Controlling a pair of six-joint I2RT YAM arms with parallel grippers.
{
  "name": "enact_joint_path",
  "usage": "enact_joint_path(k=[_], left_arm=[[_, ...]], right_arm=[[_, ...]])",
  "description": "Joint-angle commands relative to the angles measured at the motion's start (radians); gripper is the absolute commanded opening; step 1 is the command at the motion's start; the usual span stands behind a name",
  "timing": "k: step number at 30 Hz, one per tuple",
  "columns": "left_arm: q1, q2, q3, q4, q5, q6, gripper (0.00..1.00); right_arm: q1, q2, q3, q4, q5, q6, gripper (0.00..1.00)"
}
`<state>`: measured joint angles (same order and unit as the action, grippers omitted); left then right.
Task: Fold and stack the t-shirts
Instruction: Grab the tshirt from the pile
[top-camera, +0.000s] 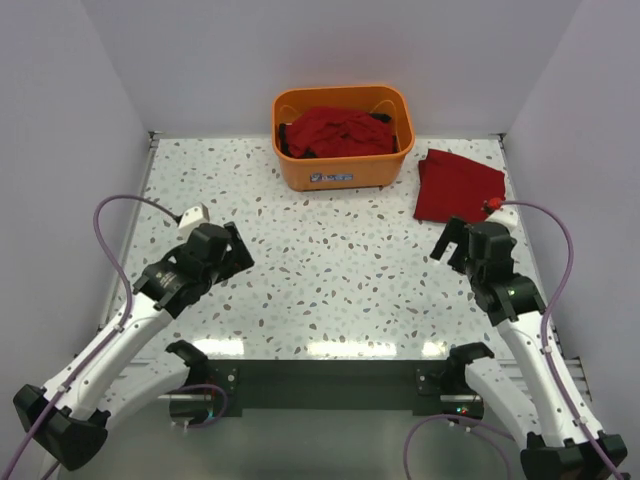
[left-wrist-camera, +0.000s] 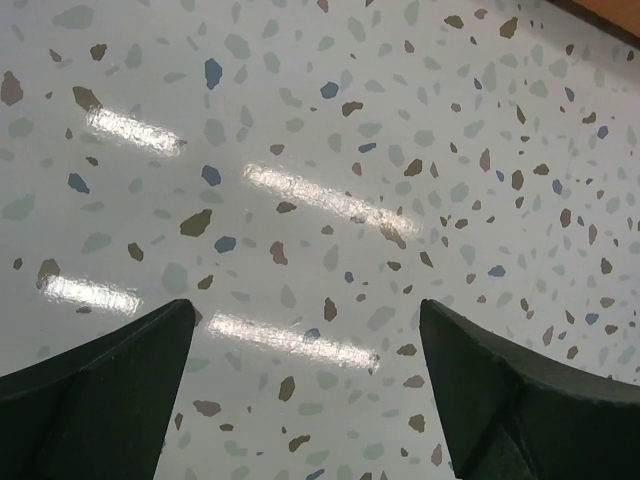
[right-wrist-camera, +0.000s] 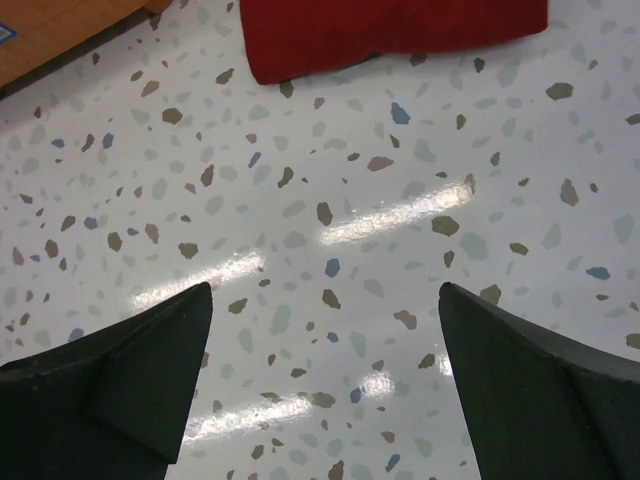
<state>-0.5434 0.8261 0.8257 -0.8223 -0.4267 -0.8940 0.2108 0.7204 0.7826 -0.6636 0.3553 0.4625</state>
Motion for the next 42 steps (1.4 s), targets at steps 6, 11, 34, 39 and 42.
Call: enact_joint_path(k=[6, 11, 34, 39, 42], left_arm=[[0.008, 0.176, 0.179, 0.1, 0.0, 0.086, 1.0], [0.01, 0.212, 0.17, 0.133, 0.019, 0.11, 1.0], [0.017, 0.154, -0.016, 0.192, 0.103, 0.096, 1.0], [0.017, 0.134, -0.039, 0.19, 0.089, 0.083, 1.0], [0.017, 0.133, -0.039, 0.189, 0.086, 0.084, 1.0]], right_arm=[[-0.001, 0.167, 0.128, 0.303, -0.329, -0.044, 0.99], [0.041, 0.494, 0.424, 0.314, -0.441, -0.11, 0.99], [0.206, 1.893, 1.765, 0.542, -0.154, -0.294, 0.9], [0.208, 1.975, 1.793, 0.604, -0.162, -0.219, 0.59], [0.21, 1.975, 1.775, 0.639, -0.156, -0.185, 0.15]])
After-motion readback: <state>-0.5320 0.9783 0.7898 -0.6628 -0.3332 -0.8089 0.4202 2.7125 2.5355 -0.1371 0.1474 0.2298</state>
